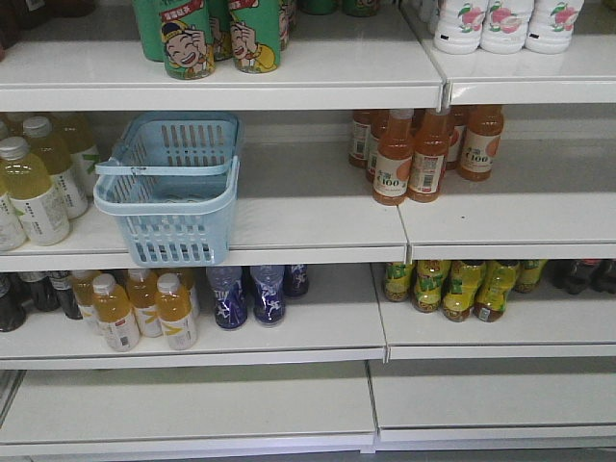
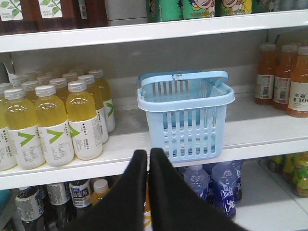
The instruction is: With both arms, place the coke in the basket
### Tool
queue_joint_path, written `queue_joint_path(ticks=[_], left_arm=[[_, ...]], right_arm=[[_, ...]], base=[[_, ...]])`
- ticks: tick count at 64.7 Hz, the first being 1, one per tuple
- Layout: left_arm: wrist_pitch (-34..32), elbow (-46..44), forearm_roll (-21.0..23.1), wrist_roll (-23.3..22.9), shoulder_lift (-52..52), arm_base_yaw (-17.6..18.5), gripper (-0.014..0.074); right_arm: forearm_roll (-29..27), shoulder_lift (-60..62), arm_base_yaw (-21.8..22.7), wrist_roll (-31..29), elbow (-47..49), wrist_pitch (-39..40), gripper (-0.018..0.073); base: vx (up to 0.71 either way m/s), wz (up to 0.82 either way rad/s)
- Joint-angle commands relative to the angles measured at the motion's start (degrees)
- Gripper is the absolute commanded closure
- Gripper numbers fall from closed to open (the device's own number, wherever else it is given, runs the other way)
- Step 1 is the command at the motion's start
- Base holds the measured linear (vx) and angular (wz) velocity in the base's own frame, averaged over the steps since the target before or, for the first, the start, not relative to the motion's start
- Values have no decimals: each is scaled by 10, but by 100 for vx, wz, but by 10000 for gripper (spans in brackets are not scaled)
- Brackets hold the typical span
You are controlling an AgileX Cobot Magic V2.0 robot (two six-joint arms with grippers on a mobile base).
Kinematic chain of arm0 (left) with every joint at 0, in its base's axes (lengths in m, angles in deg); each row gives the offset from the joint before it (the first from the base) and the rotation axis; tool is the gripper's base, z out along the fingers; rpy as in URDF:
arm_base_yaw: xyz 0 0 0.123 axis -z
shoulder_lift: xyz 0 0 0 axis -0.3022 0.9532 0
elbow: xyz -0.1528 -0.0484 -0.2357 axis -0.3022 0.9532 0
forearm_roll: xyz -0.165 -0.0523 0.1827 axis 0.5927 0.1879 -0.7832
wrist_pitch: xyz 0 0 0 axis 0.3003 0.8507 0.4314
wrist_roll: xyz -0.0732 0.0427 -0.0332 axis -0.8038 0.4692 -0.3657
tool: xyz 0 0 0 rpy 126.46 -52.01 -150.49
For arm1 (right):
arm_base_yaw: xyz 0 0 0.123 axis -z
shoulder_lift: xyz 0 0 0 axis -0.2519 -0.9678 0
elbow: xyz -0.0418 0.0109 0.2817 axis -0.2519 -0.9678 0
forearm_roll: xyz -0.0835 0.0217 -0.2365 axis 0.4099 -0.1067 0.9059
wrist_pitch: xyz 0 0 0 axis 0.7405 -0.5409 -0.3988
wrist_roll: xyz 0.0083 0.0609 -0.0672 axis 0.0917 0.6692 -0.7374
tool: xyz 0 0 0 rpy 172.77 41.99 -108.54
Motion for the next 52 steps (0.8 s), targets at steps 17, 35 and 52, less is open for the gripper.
queue_joint_path(ticks=[17,35,52], left_arm=[[-47,-1,0,-1,-11,1,603],[-70,-18,38,-29,-10,1,603],[35,-175,39,-20,82,1,603]], right_arm=[[1,11,3,-3,-6,40,568],[1,11,3,-3,-6,40,568],[1,11,3,-3,-6,40,568]], base=[[0,0],[0,0],[0,0]])
